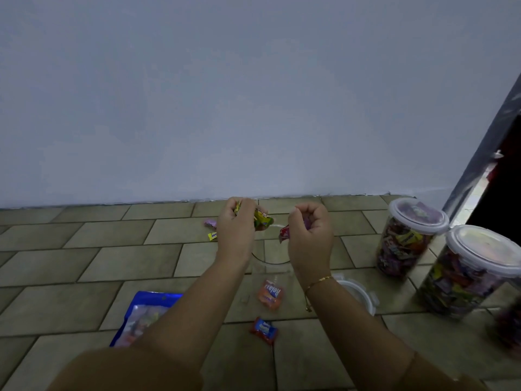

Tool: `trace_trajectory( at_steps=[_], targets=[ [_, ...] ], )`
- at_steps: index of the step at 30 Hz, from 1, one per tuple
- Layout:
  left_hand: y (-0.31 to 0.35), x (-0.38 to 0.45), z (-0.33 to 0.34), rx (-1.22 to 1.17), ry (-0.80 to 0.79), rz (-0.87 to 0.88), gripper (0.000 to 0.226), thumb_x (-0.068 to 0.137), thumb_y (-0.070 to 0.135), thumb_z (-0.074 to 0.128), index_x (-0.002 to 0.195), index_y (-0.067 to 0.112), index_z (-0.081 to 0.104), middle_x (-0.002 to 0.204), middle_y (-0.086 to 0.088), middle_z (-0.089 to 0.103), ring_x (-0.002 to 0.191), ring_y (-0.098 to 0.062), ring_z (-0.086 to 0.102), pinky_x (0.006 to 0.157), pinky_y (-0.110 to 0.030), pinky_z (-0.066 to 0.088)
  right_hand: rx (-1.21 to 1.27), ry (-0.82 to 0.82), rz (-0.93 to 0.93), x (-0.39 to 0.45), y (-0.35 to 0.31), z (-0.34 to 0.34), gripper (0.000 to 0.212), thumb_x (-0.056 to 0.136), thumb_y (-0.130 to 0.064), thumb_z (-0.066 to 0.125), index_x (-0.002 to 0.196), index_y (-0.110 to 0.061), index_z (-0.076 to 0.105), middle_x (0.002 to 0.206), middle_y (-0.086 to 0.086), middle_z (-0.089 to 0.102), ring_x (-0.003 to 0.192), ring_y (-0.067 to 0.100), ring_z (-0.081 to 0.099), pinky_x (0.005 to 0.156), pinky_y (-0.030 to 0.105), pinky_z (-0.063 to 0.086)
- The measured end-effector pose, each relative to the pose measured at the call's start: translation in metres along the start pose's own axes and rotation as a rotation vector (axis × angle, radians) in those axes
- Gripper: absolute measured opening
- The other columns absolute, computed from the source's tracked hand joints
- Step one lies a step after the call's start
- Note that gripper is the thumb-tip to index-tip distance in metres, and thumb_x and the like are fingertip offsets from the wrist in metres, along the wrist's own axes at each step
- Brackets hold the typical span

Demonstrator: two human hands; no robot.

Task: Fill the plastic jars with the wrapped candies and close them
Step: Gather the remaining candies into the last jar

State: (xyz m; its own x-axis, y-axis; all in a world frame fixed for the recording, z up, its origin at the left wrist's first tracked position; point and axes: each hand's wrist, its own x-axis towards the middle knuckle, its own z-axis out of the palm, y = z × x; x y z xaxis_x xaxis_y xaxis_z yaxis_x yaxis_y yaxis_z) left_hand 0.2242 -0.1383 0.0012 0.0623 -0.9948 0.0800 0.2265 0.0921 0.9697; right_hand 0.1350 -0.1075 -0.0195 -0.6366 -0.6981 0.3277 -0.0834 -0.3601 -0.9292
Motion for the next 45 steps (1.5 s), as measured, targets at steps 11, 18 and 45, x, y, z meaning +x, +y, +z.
trace_trajectory(
  at_steps=[11, 18, 45],
  targets=[
    [-0.009, -0.005, 0.001, 0.024, -0.072, 0.091, 0.015, 0.088, 0.004, 0.06, 0.091, 0.018, 0.064, 0.086, -0.011, 0.063, 0.07, -0.012, 0.065, 0.066, -0.02, 0.053, -0.03, 0.005, -0.034, -0.001, 0.003, 0.0, 0.021, 0.088, -0.004, 0.054, 0.076, -0.021, 0.053, 0.068, 0.003, 0.05, 0.056, 0.009, 0.047, 0.049, 0.017, 0.047],
    [-0.009, -0.005, 0.002, -0.049, -0.058, 0.086, 0.016, 0.095, 0.008, 0.048, 0.092, 0.016, 0.063, 0.078, 0.0, 0.064, 0.07, -0.017, 0.065, 0.065, -0.023, 0.051, -0.053, 0.018, -0.052, -0.001, 0.005, 0.0, 0.019, 0.089, -0.009, 0.054, 0.074, -0.021, 0.054, 0.069, 0.007, 0.052, 0.059, 0.014, 0.05, 0.053, 0.03, 0.05],
    [-0.019, -0.008, 0.005, -0.065, 0.067, 0.145, 0.023, 0.095, 0.004, 0.043, 0.083, 0.006, 0.062, 0.064, 0.003, 0.06, 0.06, -0.006, 0.061, 0.063, -0.021, 0.05, -0.248, -0.188, -0.263, -0.011, 0.012, 0.003, 0.03, 0.09, -0.054, 0.03, 0.07, -0.035, 0.043, 0.064, -0.013, 0.043, 0.061, 0.004, 0.041, 0.057, 0.02, 0.035]
  ],
)
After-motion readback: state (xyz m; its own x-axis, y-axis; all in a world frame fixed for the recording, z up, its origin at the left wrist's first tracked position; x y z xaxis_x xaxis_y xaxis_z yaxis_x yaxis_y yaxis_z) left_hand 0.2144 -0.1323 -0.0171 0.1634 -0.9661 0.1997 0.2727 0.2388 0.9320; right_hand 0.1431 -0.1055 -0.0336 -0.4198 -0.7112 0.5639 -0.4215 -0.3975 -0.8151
